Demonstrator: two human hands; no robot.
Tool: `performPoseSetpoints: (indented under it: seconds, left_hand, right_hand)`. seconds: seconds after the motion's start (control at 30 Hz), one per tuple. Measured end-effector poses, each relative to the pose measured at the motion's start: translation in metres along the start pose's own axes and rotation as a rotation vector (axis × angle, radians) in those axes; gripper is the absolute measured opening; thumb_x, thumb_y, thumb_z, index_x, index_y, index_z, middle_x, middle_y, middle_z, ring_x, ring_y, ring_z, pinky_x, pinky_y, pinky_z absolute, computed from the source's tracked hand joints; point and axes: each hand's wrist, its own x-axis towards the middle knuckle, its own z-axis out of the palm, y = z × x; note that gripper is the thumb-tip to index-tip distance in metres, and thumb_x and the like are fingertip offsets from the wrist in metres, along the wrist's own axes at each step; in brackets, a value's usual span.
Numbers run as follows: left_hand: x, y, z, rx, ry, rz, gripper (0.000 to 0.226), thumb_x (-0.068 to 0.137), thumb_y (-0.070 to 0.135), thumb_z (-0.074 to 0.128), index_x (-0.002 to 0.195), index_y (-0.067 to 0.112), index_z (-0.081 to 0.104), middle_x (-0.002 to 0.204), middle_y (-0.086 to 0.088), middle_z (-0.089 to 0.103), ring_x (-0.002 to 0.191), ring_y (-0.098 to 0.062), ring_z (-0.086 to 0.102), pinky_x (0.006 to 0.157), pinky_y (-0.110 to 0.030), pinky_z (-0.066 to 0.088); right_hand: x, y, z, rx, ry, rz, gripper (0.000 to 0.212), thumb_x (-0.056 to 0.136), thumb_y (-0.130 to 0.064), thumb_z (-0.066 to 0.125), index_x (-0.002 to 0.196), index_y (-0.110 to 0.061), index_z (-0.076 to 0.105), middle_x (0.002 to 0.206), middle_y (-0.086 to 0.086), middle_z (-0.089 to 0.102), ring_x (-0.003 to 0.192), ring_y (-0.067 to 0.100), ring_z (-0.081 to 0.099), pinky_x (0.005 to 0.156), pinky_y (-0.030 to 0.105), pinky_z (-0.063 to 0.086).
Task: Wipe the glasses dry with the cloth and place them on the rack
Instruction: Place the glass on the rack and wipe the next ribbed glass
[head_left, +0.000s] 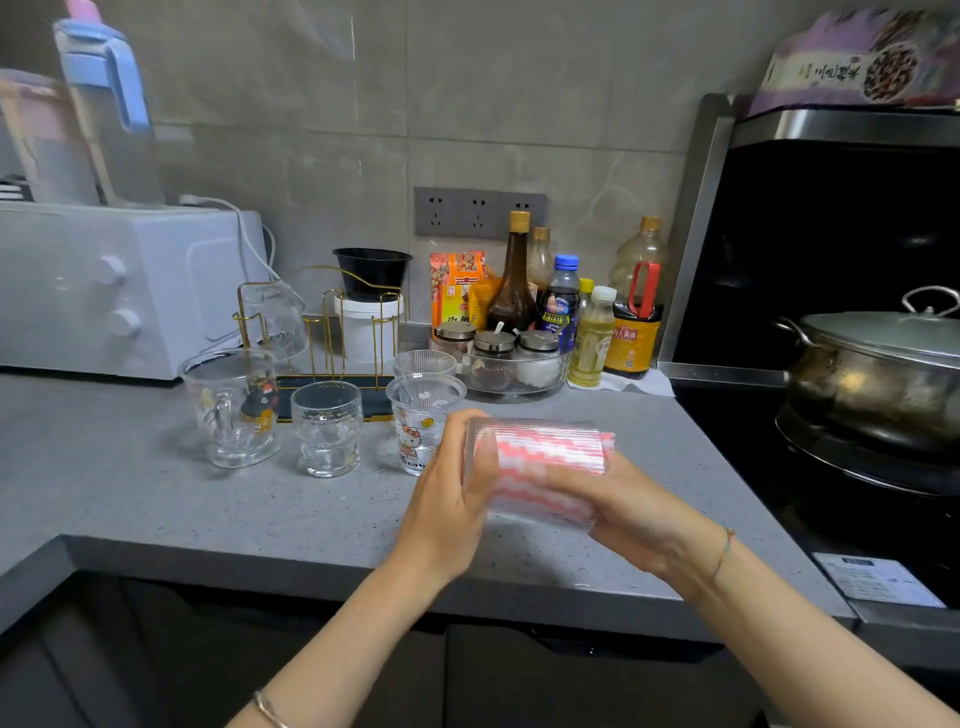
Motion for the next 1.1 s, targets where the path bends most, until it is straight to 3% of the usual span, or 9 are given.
performPoseSetpoints:
  seconds: [0.2,0.3,0.4,0.47,0.63,0.8,0.9,1.03,1.1]
  left_hand:
    - [-0.001,0.003,-0.004,-0.079,-0.063,0.018,0.065,0.077,0.087,0.017,0.122,0.046,0.039,0.113,0.032,0.050,0.111,0.007,0.052,0.094,-0.017,0.040]
    - [0.001,0.015,-0.005,-0.107,-0.088,-0.130,0.054,0.088,0.073,0.012,0.134,0.052,0.032,0.132,0.038,0.035,0.123,0.006,0.041,0.098,-0.036,0.044]
    - [0.007,0.018,-0.008,-0.181,-0.161,-0.398,0.065,0.088,0.070,0.011,0.144,0.044,0.030,0.146,0.011,0.044,0.088,-0.004,0.064,0.058,-0.023,0.046]
    - [0.012,0.016,-0.011,-0.282,-0.177,-0.516,0.069,0.089,0.074,0.014,0.141,0.037,0.041,0.130,0.001,0.061,0.059,-0.006,0.063,0.052,-0.019,0.041]
    - [0.017,0.013,-0.010,-0.280,-0.094,-0.493,0.078,0.091,0.072,0.017,0.139,0.020,0.048,0.120,-0.015,0.064,0.052,-0.008,0.061,0.037,-0.015,0.032]
    - [0.006,0.019,-0.005,-0.130,0.003,-0.258,0.024,0.100,0.052,0.023,0.115,0.040,0.036,0.105,0.031,0.044,0.099,0.016,0.044,0.067,0.003,0.031]
    - [0.001,0.010,-0.004,-0.026,-0.001,-0.102,0.053,0.079,0.084,0.019,0.107,0.045,0.041,0.094,0.029,0.055,0.090,0.025,0.048,0.077,0.000,0.035]
    - [0.001,-0.002,-0.001,0.001,-0.042,0.008,0.075,0.074,0.090,0.017,0.124,0.040,0.040,0.108,0.022,0.060,0.104,-0.001,0.059,0.092,-0.030,0.047]
    - [0.000,0.001,-0.002,-0.043,-0.056,0.012,0.072,0.072,0.091,0.017,0.121,0.042,0.039,0.107,0.028,0.058,0.105,0.003,0.057,0.092,-0.020,0.045]
  right_hand:
    - [-0.001,-0.002,0.000,0.018,0.000,-0.014,0.036,0.086,-0.018,0.057,0.121,-0.008,0.060,0.117,0.011,0.069,0.109,0.025,0.065,0.090,0.027,0.053]
    - [-0.001,-0.001,-0.002,-0.089,0.042,-0.059,0.036,0.087,-0.016,0.059,0.121,-0.007,0.061,0.117,0.009,0.069,0.110,0.023,0.065,0.094,0.028,0.051]
    - [-0.001,-0.002,0.001,-0.234,0.113,-0.125,0.029,0.083,-0.011,0.066,0.112,-0.011,0.066,0.108,0.000,0.073,0.102,0.013,0.068,0.084,0.017,0.051]
    - [-0.002,-0.002,0.004,-0.317,0.137,-0.171,0.029,0.083,-0.007,0.069,0.111,-0.012,0.067,0.106,-0.003,0.074,0.100,0.010,0.069,0.082,0.015,0.051]
    - [-0.002,-0.001,0.010,-0.389,0.169,-0.246,0.031,0.076,-0.003,0.074,0.099,-0.025,0.068,0.095,-0.013,0.075,0.092,0.004,0.070,0.077,0.012,0.051]
    - [0.000,-0.003,0.007,-0.177,0.056,-0.113,0.036,0.079,-0.006,0.070,0.113,-0.016,0.065,0.111,0.000,0.072,0.106,0.015,0.067,0.087,0.020,0.052]
    - [0.000,0.000,0.002,-0.057,0.022,-0.063,0.037,0.079,-0.007,0.068,0.116,-0.012,0.064,0.115,0.007,0.070,0.106,0.020,0.067,0.085,0.022,0.053]
    - [-0.002,-0.002,-0.003,-0.009,-0.020,-0.030,0.031,0.078,-0.008,0.063,0.107,-0.018,0.069,0.111,0.005,0.071,0.102,0.018,0.068,0.081,0.022,0.053]
    - [-0.003,-0.002,-0.003,-0.044,-0.020,-0.043,0.031,0.081,-0.008,0.064,0.111,-0.017,0.066,0.114,0.004,0.071,0.106,0.018,0.066,0.083,0.020,0.052]
